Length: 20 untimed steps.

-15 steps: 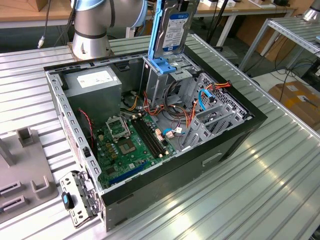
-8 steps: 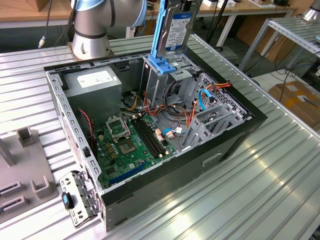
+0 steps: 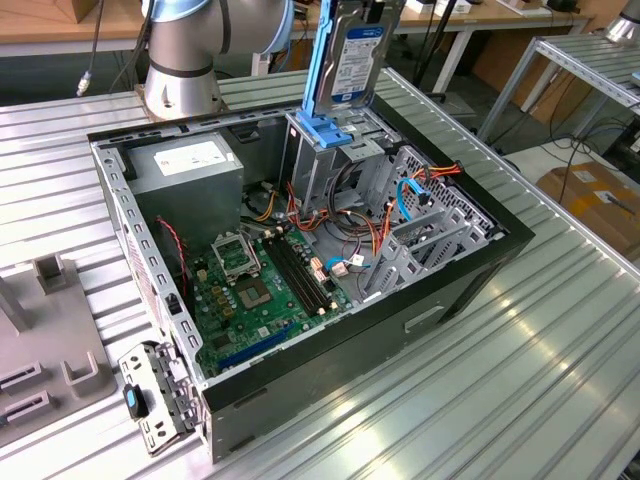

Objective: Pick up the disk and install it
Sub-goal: 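Pick up the disk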

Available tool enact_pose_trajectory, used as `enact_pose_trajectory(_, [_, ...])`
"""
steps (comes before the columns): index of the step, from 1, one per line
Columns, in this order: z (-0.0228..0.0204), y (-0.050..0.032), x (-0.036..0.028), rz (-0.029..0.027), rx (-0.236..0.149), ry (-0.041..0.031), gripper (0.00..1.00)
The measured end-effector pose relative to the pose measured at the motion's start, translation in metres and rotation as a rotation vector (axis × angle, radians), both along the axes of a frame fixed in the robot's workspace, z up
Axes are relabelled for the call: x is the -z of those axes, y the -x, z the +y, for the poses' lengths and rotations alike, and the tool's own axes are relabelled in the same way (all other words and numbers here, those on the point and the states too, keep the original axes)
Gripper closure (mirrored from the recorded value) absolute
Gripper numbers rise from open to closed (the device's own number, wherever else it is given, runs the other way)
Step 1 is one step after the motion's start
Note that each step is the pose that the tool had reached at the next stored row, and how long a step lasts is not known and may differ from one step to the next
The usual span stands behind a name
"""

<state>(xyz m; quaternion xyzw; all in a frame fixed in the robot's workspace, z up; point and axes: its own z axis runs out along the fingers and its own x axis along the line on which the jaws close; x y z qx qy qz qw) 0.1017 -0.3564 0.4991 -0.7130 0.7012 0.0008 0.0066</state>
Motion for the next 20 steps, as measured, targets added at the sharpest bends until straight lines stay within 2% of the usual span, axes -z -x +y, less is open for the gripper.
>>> enact_pose_trajectory(7, [-0.0040,0.0000,0.0000,0.0000,0.000,0.0006,0.65])
enact_pose_trajectory(20, [-0.0166,-0.0001,0.0000,0.0000,0.000,0.0053,0.65])
